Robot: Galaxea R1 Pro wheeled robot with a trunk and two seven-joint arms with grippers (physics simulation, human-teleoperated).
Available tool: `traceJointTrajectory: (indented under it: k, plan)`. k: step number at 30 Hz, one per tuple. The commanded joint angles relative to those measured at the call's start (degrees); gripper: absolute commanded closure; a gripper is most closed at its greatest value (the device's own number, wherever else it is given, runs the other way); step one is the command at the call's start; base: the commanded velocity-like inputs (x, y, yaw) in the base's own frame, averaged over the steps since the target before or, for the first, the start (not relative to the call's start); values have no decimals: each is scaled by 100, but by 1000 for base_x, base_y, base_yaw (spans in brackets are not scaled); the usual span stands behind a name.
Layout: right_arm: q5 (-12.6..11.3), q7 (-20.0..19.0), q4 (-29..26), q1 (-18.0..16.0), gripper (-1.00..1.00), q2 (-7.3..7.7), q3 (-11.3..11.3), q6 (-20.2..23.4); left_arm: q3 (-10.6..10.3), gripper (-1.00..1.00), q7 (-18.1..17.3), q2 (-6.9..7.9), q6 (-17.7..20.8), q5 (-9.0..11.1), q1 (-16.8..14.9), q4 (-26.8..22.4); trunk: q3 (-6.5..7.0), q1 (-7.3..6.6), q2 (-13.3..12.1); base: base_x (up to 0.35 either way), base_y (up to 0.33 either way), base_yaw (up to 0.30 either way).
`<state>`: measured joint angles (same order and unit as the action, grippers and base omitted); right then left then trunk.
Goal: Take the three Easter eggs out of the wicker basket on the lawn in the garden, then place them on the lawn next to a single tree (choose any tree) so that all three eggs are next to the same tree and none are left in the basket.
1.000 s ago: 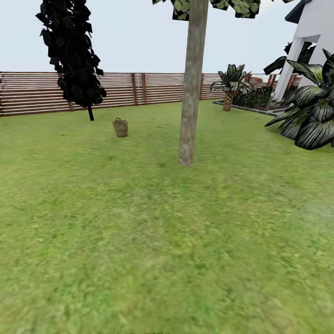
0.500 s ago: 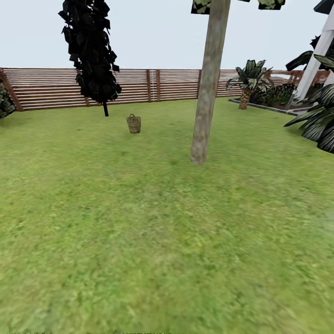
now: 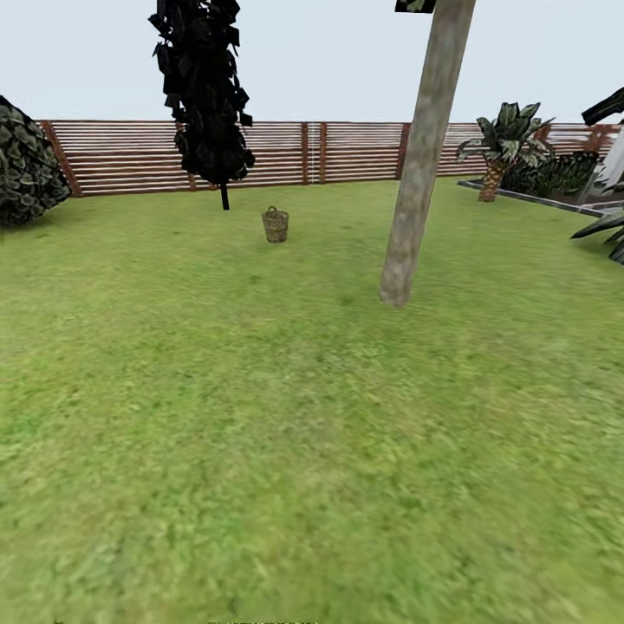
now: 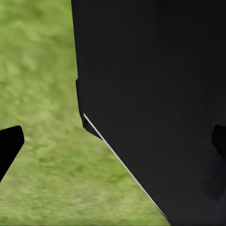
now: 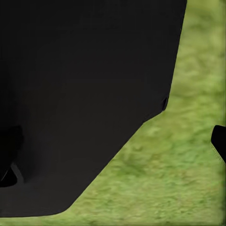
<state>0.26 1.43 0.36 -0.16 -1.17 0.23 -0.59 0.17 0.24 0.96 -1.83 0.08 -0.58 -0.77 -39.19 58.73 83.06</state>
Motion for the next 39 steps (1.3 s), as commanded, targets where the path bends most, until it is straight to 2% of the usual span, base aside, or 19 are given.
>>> traceJointTrajectory:
  k: [1,20,24,39]
  plan:
    - [8,15,4,-2,-100,-6,5,-36,1,-100,2,0,-19,1,-4,7,-11,0,2,0,0,209]
    - [29,15,23,-2,-100,15,-3,-186,37,-100,-11,-10,-49,26,-4,4,-134,0,2,0,0,219]
    - [33,15,18,-2,-100,0,6,-187,40,-100,-17,-11,-214,29,-4,1,-158,0,2,0,0,234]
    - [44,15,28,-2,-100,-18,11,-188,35,-100,-32,-3,-435,35,-4,-1,-245,0,2,0,0,238]
